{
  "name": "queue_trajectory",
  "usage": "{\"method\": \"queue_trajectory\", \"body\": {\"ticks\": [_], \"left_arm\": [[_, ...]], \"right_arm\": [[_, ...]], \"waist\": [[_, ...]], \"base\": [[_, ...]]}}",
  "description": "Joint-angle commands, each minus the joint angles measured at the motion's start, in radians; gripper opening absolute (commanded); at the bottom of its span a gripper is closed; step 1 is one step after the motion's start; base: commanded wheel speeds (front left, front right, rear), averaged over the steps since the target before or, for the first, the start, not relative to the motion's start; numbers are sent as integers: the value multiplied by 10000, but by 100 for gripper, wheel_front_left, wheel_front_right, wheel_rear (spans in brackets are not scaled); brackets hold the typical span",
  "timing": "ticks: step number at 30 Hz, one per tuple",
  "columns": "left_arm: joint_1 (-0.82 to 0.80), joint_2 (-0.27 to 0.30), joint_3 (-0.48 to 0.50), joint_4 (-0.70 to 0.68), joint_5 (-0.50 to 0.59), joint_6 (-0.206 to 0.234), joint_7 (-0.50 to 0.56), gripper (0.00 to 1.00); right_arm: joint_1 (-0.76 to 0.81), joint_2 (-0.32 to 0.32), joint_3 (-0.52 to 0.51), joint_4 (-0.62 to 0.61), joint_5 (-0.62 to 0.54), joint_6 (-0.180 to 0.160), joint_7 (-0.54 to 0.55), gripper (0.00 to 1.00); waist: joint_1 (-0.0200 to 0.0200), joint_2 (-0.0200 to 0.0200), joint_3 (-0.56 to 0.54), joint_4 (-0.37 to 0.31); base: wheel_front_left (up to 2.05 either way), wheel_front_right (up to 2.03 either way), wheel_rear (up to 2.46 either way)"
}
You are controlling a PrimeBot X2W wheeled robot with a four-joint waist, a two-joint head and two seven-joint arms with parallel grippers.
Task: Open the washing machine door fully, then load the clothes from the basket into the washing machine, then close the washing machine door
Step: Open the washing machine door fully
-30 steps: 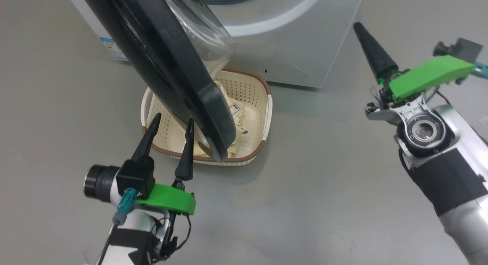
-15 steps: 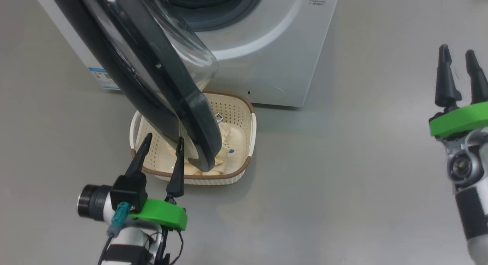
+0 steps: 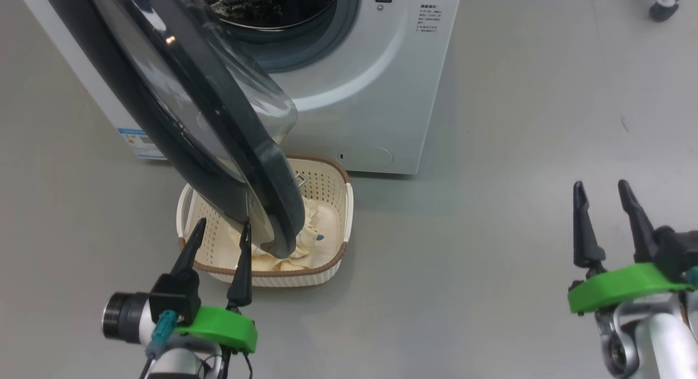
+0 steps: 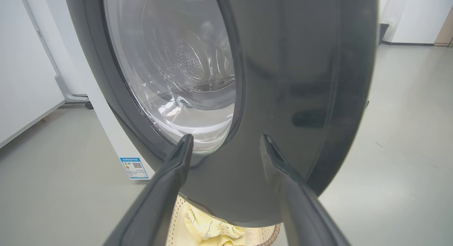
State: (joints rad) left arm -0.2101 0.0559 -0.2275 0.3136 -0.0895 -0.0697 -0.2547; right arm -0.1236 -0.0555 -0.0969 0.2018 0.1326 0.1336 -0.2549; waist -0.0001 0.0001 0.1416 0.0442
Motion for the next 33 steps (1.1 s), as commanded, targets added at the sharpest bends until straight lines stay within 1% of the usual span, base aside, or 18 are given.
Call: {"method": "queue_trajectory", "body": {"ticks": [1,6,15,22,33], "left_arm": [[-82,204,376,-280,-53,28,-71,100],[120,194,391,-245,-80,17,-71,100],[336,202,395,-170,-114,-34,-71,100],[383,229,434,-116,-130,-46,-71,100],[332,236,504,-40,-182,-39,-71,100]], "right_arm": [[98,-25,199,-482,-216,-29,-40,100],[934,41,239,-1013,-678,-29,31,100],[1983,50,341,-1797,-517,-29,192,100],[2283,51,413,-2086,-477,-29,296,100],[2391,52,469,-2223,-399,-29,289,100]], "waist": [[1,-1,-98,-45],[1,-1,-361,-95],[1,-1,-708,-105],[1,-1,-831,-156],[1,-1,-859,-201]], "base": [[0,0,0],[0,0,0],[0,0,0],[0,0,0],[0,0,0]]}}
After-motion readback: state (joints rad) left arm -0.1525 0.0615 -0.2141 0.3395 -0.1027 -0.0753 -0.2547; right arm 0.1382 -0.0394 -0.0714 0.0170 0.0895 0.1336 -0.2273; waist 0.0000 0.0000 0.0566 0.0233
